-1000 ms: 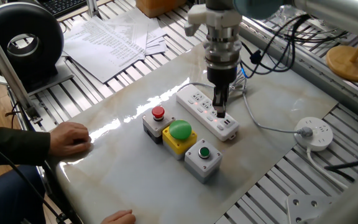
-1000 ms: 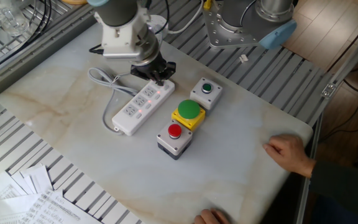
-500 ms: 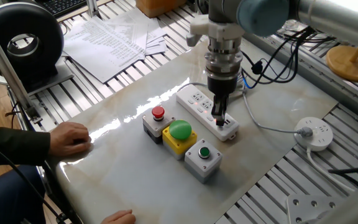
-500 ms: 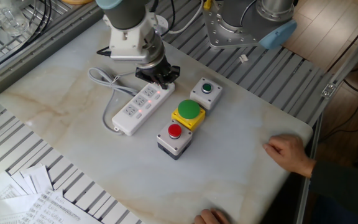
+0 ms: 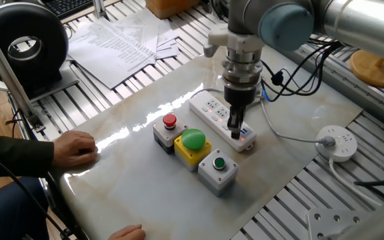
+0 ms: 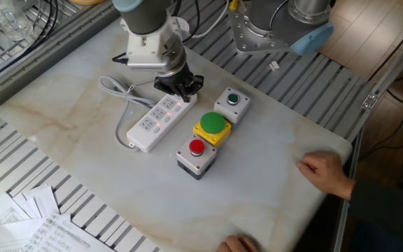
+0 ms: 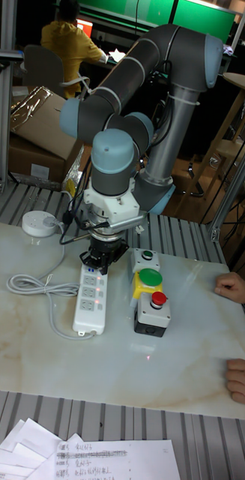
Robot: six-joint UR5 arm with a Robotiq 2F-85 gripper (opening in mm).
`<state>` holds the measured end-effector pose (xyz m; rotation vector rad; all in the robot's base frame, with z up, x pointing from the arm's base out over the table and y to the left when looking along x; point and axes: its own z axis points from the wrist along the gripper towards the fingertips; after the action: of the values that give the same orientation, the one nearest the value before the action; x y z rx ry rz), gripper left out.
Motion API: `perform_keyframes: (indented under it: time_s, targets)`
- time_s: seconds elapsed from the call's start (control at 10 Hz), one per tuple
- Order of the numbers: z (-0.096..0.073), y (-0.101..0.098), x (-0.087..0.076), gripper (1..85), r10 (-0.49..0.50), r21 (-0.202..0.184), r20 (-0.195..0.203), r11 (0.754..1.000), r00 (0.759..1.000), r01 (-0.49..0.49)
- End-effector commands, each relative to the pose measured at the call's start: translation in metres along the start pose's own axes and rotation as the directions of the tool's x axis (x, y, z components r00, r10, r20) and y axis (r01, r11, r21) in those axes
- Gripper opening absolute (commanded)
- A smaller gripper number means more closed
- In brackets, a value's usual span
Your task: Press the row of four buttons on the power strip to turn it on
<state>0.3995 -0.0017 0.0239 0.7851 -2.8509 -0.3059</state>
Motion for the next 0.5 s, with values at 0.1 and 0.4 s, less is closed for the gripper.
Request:
perform_keyframes:
  time_s: [0.1, 0.4]
  targets:
    - [-0.047, -0.022, 0.012, 1.0, -0.05, -0.069, -0.065, 0.997, 0.997, 0.045]
    - [-0.038, -0.005, 0.009, 1.0, -0.006, -0.076, -0.039, 0.997, 0.999, 0.003]
